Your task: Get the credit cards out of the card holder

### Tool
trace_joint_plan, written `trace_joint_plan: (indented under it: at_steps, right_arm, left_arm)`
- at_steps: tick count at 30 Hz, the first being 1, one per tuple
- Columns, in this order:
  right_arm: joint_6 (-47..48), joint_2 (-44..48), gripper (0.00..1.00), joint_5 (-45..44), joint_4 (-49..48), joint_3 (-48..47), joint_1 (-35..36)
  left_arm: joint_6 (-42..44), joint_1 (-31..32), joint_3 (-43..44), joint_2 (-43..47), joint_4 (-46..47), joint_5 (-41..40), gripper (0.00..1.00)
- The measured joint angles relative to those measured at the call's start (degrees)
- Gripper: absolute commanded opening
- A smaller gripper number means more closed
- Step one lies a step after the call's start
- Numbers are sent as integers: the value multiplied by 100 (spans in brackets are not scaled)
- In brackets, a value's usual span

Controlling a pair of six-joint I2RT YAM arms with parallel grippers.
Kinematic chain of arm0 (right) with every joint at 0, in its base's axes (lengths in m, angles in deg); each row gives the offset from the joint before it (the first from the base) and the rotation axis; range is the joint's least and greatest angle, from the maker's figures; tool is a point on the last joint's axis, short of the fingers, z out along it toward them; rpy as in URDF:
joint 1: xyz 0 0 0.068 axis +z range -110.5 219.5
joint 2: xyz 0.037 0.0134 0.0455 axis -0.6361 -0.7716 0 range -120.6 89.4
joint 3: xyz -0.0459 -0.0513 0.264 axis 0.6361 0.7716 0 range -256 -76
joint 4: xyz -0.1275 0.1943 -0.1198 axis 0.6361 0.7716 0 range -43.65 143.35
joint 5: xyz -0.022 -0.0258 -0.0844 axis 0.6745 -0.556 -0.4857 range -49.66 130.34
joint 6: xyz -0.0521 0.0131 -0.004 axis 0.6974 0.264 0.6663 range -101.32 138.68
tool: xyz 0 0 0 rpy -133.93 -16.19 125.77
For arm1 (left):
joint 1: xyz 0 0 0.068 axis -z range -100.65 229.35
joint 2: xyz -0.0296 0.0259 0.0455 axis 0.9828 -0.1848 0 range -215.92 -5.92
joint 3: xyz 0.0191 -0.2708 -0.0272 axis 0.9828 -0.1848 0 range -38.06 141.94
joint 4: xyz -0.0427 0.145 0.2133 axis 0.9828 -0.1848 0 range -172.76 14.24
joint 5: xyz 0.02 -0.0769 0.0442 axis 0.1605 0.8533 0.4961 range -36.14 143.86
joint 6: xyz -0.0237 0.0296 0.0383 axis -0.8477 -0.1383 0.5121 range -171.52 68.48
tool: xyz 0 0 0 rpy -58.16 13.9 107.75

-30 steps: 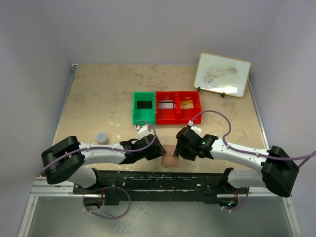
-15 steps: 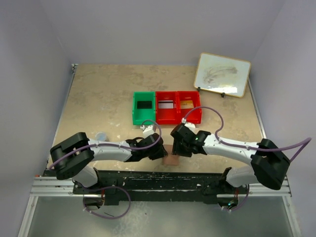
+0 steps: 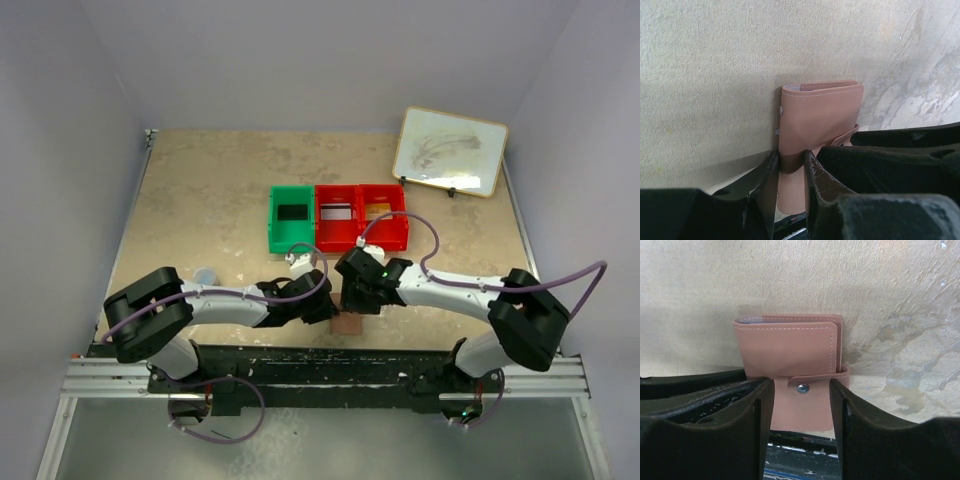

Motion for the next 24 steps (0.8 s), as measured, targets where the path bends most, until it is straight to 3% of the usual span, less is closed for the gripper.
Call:
trace_joint_plan:
  at_steps: [3, 9, 18, 20, 24]
  right_arm:
    - [-2, -208, 48, -31, 107, -125, 31]
    - [-9, -363, 33, -295, 363, -269, 151]
    - [-59, -483, 25, -457, 507, -389, 234]
    - [-68, -470, 9, -442, 507, -387, 234]
    - [-122, -289, 7, -407, 426, -275, 232]
  left_arm:
    - [2, 0, 4, -2, -13, -2, 19]
    - [33, 0, 46, -2, -76, -4, 18]
    - [90, 0, 66, -2, -111, -7, 18]
    - [87, 0, 66, -2, -111, -7, 18]
    - [87, 0, 66, -2, -109, -28, 18]
